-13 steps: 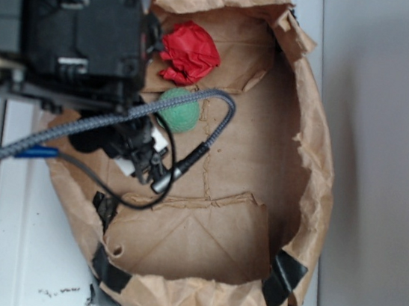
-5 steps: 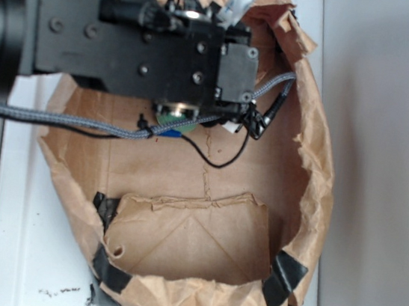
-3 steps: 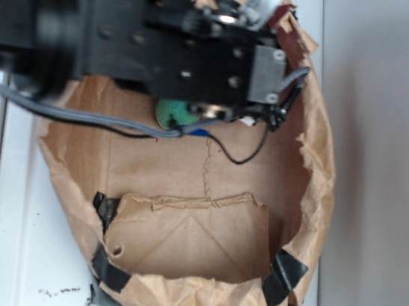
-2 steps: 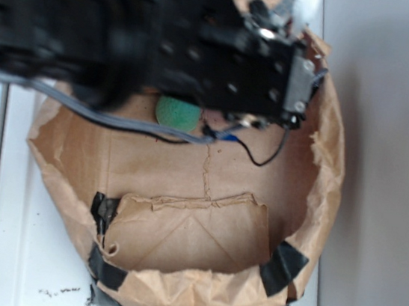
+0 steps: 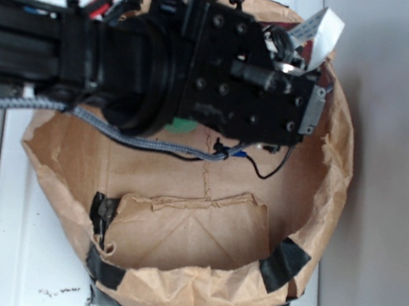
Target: Grab the red paper.
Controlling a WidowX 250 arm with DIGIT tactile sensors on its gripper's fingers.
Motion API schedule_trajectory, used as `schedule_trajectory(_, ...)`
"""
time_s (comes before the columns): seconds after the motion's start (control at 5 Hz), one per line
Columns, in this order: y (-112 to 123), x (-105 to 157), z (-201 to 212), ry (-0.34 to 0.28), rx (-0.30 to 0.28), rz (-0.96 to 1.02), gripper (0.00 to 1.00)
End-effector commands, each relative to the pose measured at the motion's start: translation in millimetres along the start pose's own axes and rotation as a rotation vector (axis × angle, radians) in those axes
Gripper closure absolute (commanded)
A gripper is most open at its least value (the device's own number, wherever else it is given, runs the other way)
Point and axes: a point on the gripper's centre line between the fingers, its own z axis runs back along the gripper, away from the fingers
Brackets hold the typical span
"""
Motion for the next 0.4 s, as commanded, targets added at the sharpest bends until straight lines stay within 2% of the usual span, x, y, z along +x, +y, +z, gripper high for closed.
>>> schedule_trajectory(0.0, 2, 11, 16, -0.041, -0.044, 0.007, 0.00)
schedule_trajectory(0.2, 31, 17, 1, 0.023, -0.127, 0.003, 0.00)
